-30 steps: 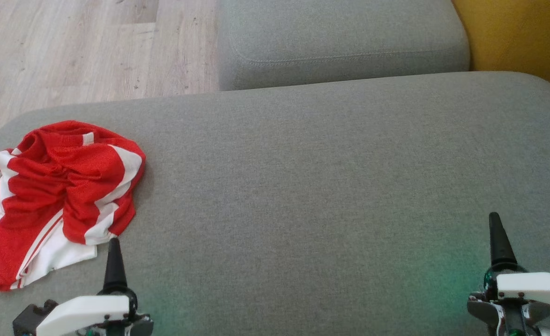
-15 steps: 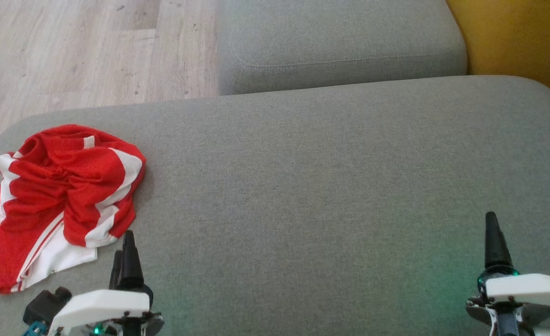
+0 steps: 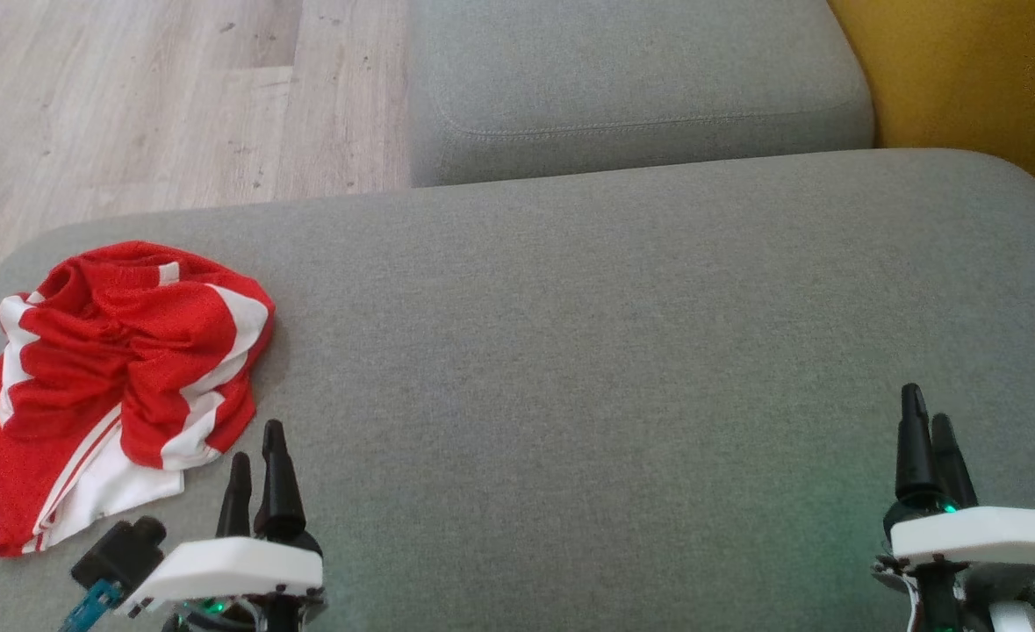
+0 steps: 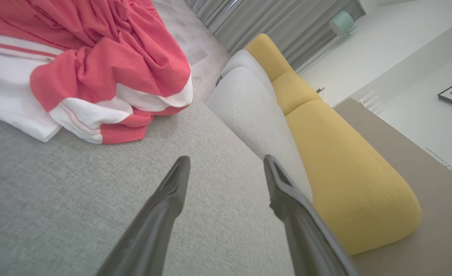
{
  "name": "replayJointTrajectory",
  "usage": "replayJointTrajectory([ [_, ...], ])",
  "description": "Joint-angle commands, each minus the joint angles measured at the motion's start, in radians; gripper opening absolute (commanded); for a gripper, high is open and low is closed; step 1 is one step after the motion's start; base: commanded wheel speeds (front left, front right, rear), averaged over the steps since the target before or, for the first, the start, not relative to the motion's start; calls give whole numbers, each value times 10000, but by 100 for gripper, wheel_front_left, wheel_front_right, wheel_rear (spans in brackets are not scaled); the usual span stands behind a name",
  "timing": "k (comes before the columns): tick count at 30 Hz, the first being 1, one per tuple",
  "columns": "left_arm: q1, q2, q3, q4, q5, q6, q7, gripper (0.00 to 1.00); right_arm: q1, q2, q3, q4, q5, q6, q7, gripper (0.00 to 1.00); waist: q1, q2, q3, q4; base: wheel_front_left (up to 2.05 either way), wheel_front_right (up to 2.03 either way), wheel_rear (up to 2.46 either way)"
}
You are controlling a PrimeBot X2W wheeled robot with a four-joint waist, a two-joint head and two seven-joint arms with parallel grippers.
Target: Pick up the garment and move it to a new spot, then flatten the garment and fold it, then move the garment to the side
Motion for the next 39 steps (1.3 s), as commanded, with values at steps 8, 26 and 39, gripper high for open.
replayJointTrajectory([
  [8,-336,111,-183,-549,1361,212,-398,100,-62,-106,275,-685,-1496,86,-423,100,0,0,-95,42,0,0,0],
  [26,-300,128,-735,-900,3667,668,-955,100,117,-123,484,-1134,-4183,112,-982,100,0,0,-188,7,0,0,0],
  [39,-268,139,-1097,-893,5231,835,-1307,100,236,-133,705,-1292,-5755,129,-1336,100,0,0,-334,23,0,0,0],
])
